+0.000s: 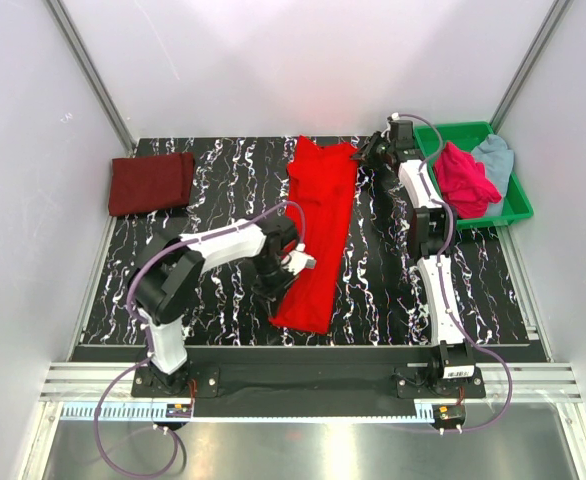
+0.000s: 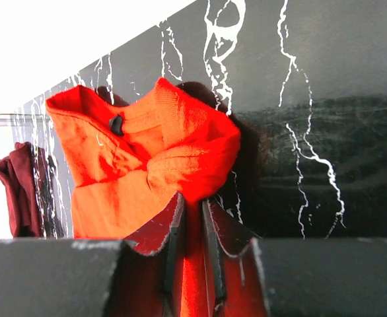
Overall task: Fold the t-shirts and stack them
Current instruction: Fold the tshirt
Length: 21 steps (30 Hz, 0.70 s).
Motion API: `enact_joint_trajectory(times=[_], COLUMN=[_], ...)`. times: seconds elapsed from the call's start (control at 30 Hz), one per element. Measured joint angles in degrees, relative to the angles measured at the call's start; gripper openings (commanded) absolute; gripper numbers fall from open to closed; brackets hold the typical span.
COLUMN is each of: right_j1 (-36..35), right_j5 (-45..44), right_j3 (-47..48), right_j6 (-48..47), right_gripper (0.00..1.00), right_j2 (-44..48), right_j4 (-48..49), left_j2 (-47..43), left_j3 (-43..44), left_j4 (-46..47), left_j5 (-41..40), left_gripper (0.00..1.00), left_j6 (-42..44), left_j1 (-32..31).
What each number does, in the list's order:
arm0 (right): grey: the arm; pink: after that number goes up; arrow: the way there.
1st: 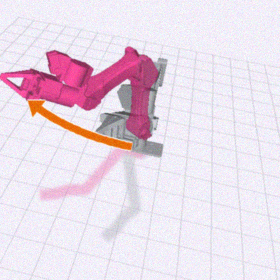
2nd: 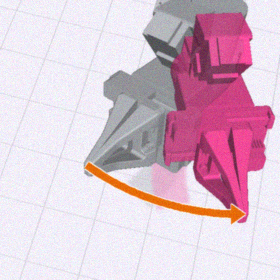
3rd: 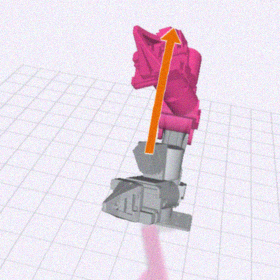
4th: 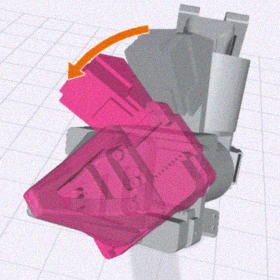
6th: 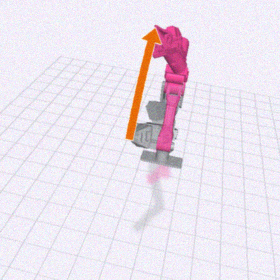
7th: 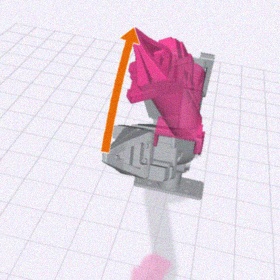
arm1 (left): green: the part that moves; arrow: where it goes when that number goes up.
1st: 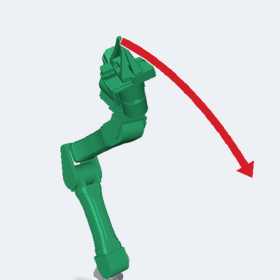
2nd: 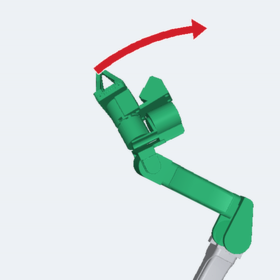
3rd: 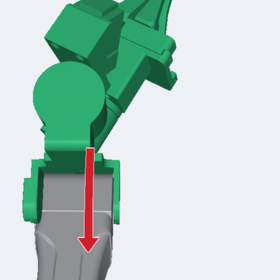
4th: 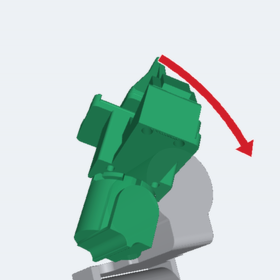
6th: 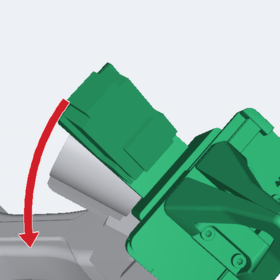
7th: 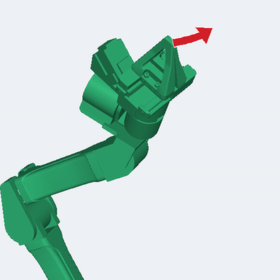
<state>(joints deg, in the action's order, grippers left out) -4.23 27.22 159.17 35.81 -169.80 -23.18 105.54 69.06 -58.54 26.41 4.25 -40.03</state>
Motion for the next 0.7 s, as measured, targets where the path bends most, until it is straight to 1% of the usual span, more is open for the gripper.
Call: enact_joint_trajectory(times=[0.27,0.5,0.53,0.6,0.63,0.67,0.7], right_j1=[-0.42,-0.98,-1.05,-1.16,-1.25,-1.31,-1.31], right_j5=[0.46,0.35,0.37,0.61,0.48,0.42,0.81], right_j3=[0.04,0.04,0.04,0.22,0.59,0.79,1.16], right_j6=[1.42,1.84,2.03,2.82,2.99,2.95,2.82], right_gripper=[0.2,0.19,0.31,0.46,0.61,0.71,0.77], right_j2=[-0.79,-1.36,-1.51,-1.68,-1.73,-1.73,-1.73], right_j4=[2.54,4.68,5.2,6.51,7.04,7.32,8.0], left_j2=[4.07,4.48,4.52,5.11,5.57,6.21,7.04], left_j3=[3.43,4.87,5.07,5.95,6.45,7.21,8.2], left_j4=[-0.07,-0.04,-0.07,-0.48,-0.5,-0.63,-0.94], left_j5=[0.31,0.33,0.33,0.35,0.37,0.37,0.37], left_gripper=[0.0,0.0,0.0,0.0,0.0,0.0,0.0], left_j6=[0.26,0.44,0.48,0.66,0.7,0.81,0.92], left_j1=[-3.48,-5.51,-5.62,-5.64,-5.64,-5.64,-5.64])
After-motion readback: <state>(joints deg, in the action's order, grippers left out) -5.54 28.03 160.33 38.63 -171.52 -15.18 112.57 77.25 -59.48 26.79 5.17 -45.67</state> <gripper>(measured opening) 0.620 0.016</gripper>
